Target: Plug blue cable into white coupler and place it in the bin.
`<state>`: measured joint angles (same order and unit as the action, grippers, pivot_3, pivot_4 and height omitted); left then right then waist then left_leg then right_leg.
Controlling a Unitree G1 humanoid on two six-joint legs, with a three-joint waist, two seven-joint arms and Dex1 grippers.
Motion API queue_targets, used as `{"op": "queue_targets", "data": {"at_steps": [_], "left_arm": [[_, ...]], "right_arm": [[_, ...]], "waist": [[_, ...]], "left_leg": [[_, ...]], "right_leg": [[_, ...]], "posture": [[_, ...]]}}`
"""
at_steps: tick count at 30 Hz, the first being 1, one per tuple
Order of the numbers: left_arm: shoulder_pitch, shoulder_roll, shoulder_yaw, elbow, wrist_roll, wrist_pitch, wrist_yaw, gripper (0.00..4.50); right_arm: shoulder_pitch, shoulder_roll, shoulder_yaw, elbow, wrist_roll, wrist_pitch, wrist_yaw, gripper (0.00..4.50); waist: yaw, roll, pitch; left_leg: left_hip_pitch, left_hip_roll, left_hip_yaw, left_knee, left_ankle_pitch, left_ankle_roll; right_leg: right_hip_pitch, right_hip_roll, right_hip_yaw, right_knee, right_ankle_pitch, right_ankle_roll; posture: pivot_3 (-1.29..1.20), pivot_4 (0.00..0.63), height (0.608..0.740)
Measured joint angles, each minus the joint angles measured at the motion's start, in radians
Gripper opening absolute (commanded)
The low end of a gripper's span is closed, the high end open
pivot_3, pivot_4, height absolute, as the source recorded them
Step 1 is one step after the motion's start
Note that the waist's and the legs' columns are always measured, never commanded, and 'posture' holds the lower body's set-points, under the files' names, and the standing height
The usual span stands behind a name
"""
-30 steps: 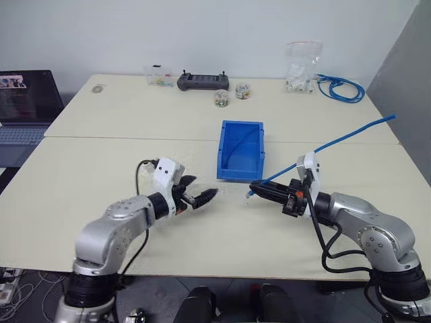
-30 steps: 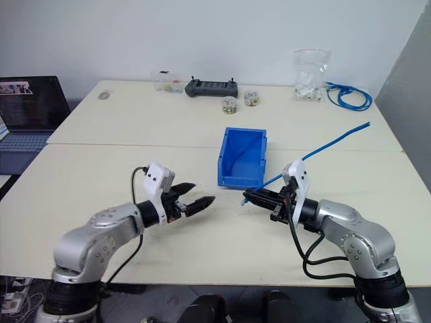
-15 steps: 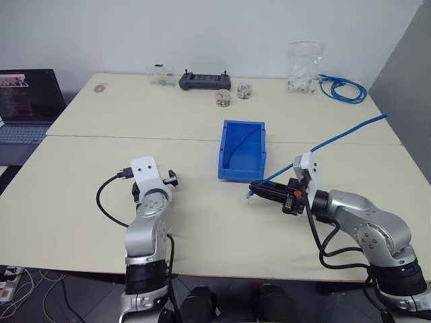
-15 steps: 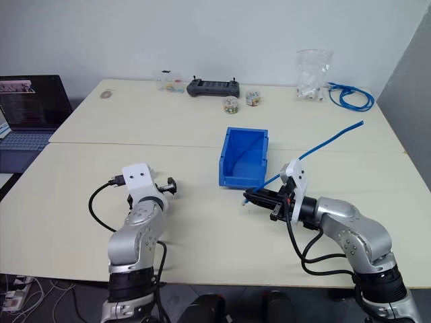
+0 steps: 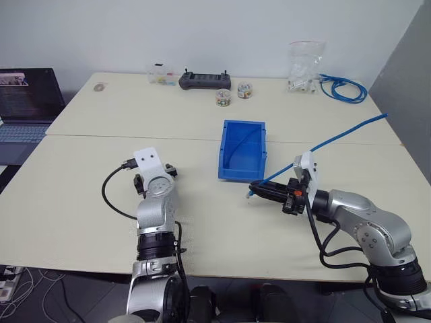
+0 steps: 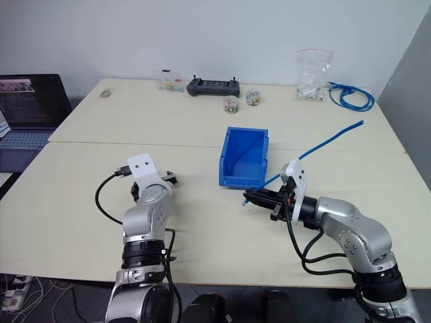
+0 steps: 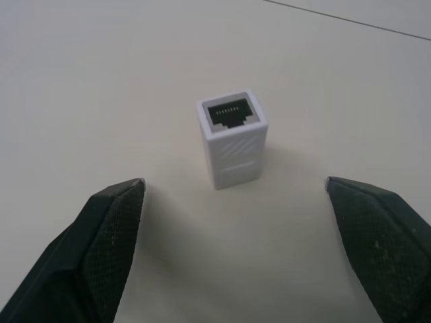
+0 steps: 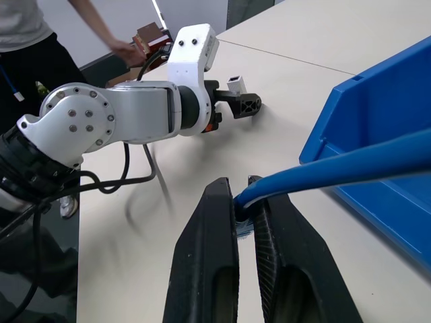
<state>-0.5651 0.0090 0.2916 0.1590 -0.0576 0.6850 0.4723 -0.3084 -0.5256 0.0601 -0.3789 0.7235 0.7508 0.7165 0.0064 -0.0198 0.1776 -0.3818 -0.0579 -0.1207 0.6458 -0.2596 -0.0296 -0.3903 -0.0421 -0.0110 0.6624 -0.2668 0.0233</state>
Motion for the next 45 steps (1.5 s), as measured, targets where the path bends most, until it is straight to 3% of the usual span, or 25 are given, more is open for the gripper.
{"op": "queue_targets", "data": {"at_steps": [9,10,26,29,32,37,40,45], "left_arm": [[-0.062,0.025,0.040,0.106,-0.005,-0.050,0.015,4.50],[-0.065,0.030,0.040,0.116,-0.006,-0.057,0.014,4.14],[-0.074,0.049,0.038,0.161,-0.014,-0.090,-0.031,0.87],[-0.053,0.062,0.030,0.140,-0.022,-0.089,-0.070,0.81],[0.058,0.146,-0.028,0.012,-0.077,-0.032,-0.265,0.81],[0.247,0.394,-0.186,-0.242,-0.216,0.124,-0.711,0.81],[0.287,0.517,-0.324,-0.345,-0.263,0.136,-0.944,0.81],[0.235,0.615,-0.553,-0.407,-0.285,0.049,-1.271,0.81]], "right_arm": [[0.001,0.005,0.001,0.000,0.000,0.000,-0.001,0.05],[0.001,0.005,0.001,0.000,0.000,0.000,-0.001,0.05],[0.009,0.005,0.002,-0.009,-0.005,0.000,-0.001,0.05],[0.014,0.004,0.002,-0.010,-0.006,0.000,-0.001,0.05],[0.032,-0.006,0.001,-0.023,-0.014,0.001,-0.002,0.05],[0.097,-0.052,-0.007,-0.067,-0.024,0.001,0.001,0.04],[0.116,-0.074,-0.007,-0.104,-0.028,0.000,0.006,0.04],[0.144,-0.119,0.005,-0.141,-0.065,-0.022,0.031,0.04]], "waist": [[0.000,0.000,0.000],[0.000,0.000,0.000],[-0.006,0.000,0.000],[-0.007,0.000,0.000],[-0.013,0.000,0.000],[-0.009,0.001,0.000],[0.001,0.001,0.000],[-0.002,0.001,0.000]], "left_leg": [[0.000,0.000,0.000,0.000,0.000,0.000],[0.000,0.000,0.000,0.000,0.000,0.000],[0.000,0.000,0.000,0.000,0.000,-0.001],[0.000,0.000,0.000,0.000,0.000,-0.001],[0.001,0.000,0.001,-0.001,0.001,-0.002],[0.001,0.000,0.000,-0.001,0.002,-0.005],[0.000,-0.002,-0.001,-0.001,0.000,-0.001],[-0.001,-0.001,-0.001,-0.001,0.000,0.000]], "right_leg": [[0.000,0.000,0.000,0.000,0.001,0.000],[0.000,0.000,0.000,0.000,0.001,0.000],[0.000,0.000,0.000,0.000,0.001,0.000],[0.000,0.000,0.000,0.000,0.001,-0.002],[-0.001,0.000,0.001,0.001,0.003,-0.004],[0.000,-0.001,0.001,0.000,0.003,-0.004],[0.001,-0.002,0.000,-0.002,0.000,0.000],[0.000,-0.002,0.000,-0.003,0.000,-0.001]], "posture": [[0.00,0.150,0.740],[0.00,0.150,0.740],[0.00,0.150,0.740],[0.00,0.150,0.740],[0.00,0.150,0.740],[0.00,0.150,0.740],[0.00,0.150,0.740],[0.00,0.150,0.740]]}}
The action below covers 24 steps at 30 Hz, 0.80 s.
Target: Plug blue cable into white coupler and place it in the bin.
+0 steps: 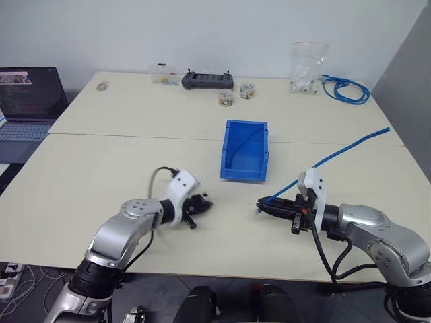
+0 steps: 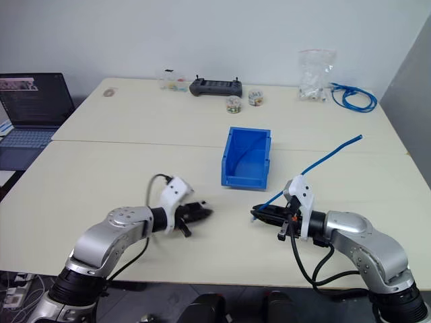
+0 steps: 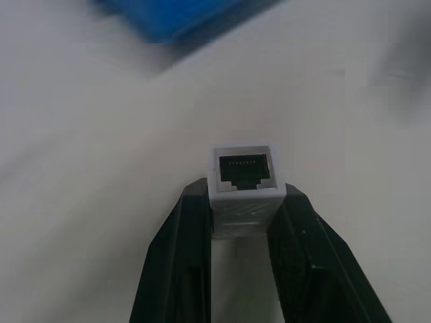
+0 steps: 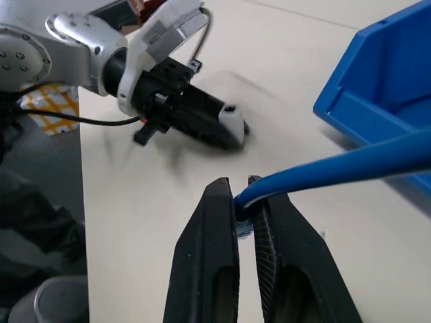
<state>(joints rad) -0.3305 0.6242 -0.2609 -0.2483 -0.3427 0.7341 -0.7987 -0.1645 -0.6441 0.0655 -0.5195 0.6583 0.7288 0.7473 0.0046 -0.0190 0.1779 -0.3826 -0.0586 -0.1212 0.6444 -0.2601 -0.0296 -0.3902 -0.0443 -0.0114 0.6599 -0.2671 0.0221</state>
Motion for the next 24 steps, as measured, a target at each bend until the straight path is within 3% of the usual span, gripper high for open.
{"op": "queue_targets", "data": {"at_steps": [5,10,24], "left_arm": [[-0.071,0.049,-0.125,0.030,0.041,-0.132,-0.214,0.81],[-0.117,0.033,-0.207,0.148,0.136,-0.272,-0.285,0.81],[-0.174,-0.030,-0.225,0.265,0.229,-0.411,-0.360,0.81]], "right_arm": [[0.023,-0.014,0.032,-0.016,-0.054,-0.041,0.014,0.04],[0.022,0.004,0.047,-0.020,-0.094,-0.068,0.005,0.04],[-0.126,0.152,0.253,0.098,-0.258,-0.154,-0.001,0.04]], "waist": [[-0.010,0.001,0.000],[-0.006,0.001,0.000],[-0.006,0.001,0.000]], "left_leg": [[0.001,0.001,0.000,-0.001,0.000,0.000],[0.001,0.000,0.000,0.000,0.000,0.001],[0.001,-0.001,-0.001,0.001,0.000,0.001]], "right_leg": [[0.000,0.001,0.000,0.001,-0.001,-0.001],[0.000,0.001,0.000,0.001,-0.001,0.000],[0.001,0.001,0.000,0.002,-0.001,0.000]], "posture": [[0.00,0.150,0.740],[0.00,0.150,0.740],[0.00,0.150,0.740]]}}
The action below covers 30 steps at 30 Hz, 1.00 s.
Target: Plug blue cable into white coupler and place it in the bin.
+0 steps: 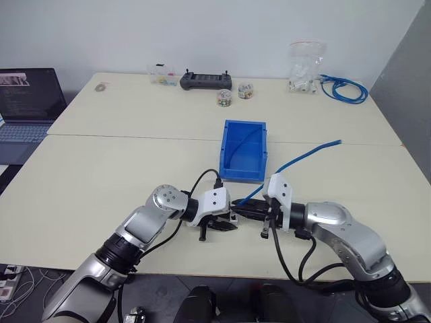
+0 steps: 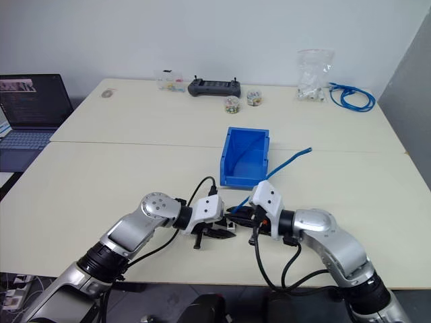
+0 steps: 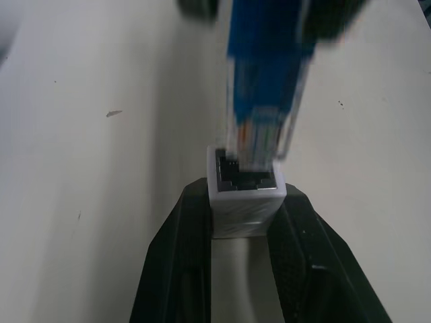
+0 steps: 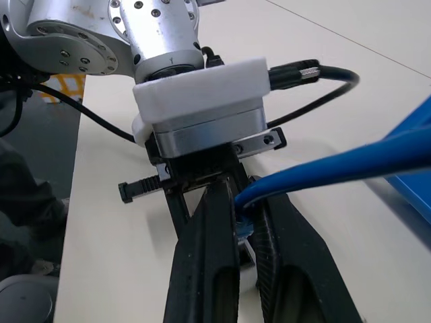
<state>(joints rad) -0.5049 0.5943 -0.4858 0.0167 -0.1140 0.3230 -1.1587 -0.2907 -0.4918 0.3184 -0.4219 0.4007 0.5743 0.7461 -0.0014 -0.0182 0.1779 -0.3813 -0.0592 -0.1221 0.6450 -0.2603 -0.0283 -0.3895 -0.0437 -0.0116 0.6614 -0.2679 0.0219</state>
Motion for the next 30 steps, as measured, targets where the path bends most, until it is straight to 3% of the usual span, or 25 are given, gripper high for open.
{"op": "queue_targets", "data": {"at_steps": [30], "left_arm": [[0.004,-0.012,0.014,0.010,0.034,-0.026,-0.016,0.81]], "right_arm": [[-0.077,-0.051,0.059,0.108,-0.115,-0.082,0.172,0.04]], "waist": [[-0.001,0.001,-0.001]], "left_leg": [[0.001,0.000,0.000,0.000,0.000,0.000]], "right_leg": [[0.000,0.000,0.000,0.001,0.000,0.000]], "posture": [[0.00,0.150,0.740]]}}
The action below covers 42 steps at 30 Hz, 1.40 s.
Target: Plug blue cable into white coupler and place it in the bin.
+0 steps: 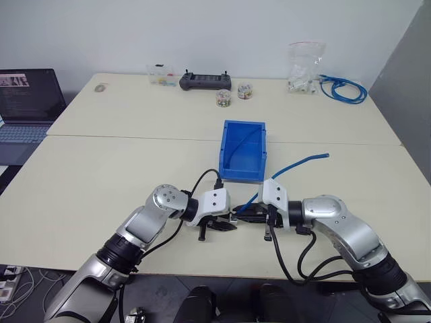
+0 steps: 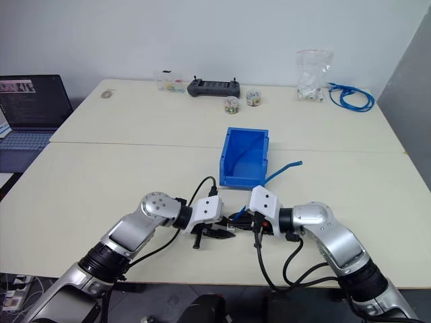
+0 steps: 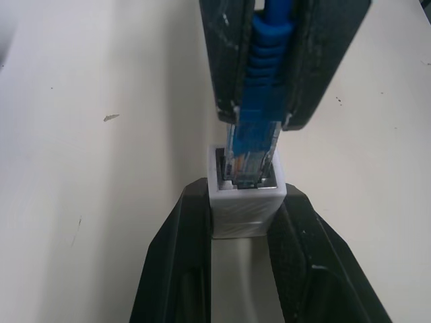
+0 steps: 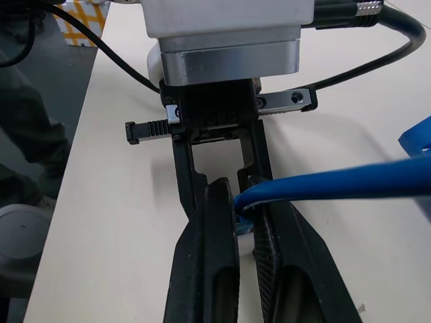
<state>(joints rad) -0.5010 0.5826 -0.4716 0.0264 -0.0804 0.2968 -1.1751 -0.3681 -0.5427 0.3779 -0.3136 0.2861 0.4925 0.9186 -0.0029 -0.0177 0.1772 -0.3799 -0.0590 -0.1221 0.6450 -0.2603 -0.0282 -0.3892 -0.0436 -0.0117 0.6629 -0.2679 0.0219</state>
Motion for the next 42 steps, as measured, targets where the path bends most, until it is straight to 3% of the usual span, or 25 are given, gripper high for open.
{"op": "queue_targets", "data": {"at_steps": [16,37,42], "left_arm": [[0.004,-0.007,0.006,0.016,0.016,0.001,-0.014,0.81],[0.014,-0.013,0.009,0.017,0.035,0.027,-0.016,0.81],[0.033,-0.016,0.019,0.012,0.035,0.007,-0.004,0.81]], "right_arm": [[-0.153,0.006,0.089,0.078,-0.042,0.093,0.103,0.04],[-0.148,0.056,0.085,0.142,-0.066,0.126,0.122,0.04],[-0.100,0.076,0.014,0.120,-0.016,0.163,0.101,0.04]], "waist": [[-0.006,0.003,-0.015],[-0.007,0.005,-0.026],[-0.006,0.005,-0.026]], "left_leg": [[0.002,0.000,0.000,0.000,0.000,0.000],[0.017,0.001,0.000,-0.005,-0.003,0.004],[0.016,0.001,0.000,-0.005,-0.003,0.004]], "right_leg": [[0.001,0.001,0.000,0.000,0.000,0.000],[0.014,0.001,0.001,-0.002,-0.002,0.000],[0.014,0.000,0.001,-0.002,-0.002,0.000]], "posture": [[0.00,0.150,0.740],[0.00,0.150,0.740],[0.00,0.150,0.740]]}}
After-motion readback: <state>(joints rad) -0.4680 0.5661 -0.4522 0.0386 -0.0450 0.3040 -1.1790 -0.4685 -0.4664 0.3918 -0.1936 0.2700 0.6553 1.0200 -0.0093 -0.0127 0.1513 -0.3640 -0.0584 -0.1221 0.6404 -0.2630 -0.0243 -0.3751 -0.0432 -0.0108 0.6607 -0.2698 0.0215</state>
